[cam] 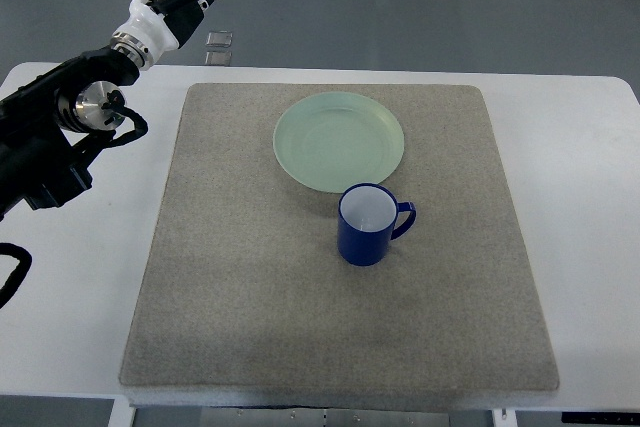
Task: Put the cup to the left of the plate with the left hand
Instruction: 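Reach the left hand across the mat toward the blue mug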
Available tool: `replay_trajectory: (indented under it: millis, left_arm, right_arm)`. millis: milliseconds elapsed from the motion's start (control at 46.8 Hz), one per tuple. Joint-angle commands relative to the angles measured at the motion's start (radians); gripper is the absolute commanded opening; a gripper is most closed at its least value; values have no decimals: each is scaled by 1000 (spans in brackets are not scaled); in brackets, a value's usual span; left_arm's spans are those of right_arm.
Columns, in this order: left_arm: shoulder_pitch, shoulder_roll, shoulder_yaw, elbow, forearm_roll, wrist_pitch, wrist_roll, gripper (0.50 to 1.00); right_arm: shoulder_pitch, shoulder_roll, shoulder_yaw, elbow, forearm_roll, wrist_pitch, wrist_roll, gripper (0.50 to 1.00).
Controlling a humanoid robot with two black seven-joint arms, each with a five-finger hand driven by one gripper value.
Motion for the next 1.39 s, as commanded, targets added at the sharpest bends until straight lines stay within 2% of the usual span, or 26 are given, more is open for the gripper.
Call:
replay_trajectory:
  millis: [0, 470, 684, 834, 984, 1368]
  left_arm:
    - [0, 19, 53, -43, 1, -2, 0, 999]
    - [0, 226, 222, -395, 12, -18, 0, 999]
    - [12, 335, 302, -586, 113, -28, -2, 999]
    - [55, 349, 304, -636, 225, -46, -2, 999]
    - [101, 358, 302, -656, 345, -104, -2, 999]
    - [123, 349, 304, -654, 417, -183, -2, 999]
  right_arm:
    - [0, 0, 0, 1, 0, 0, 0, 932]
    - [0, 0, 0, 1, 0, 0, 0, 932]
    - [0, 0, 0, 0, 0, 0, 0, 932]
    - [0, 0, 0, 1, 0, 0, 0, 932]
    - [0, 0, 0, 0, 0, 0, 0, 932]
    - [0, 0, 0, 0, 0, 0, 0, 932]
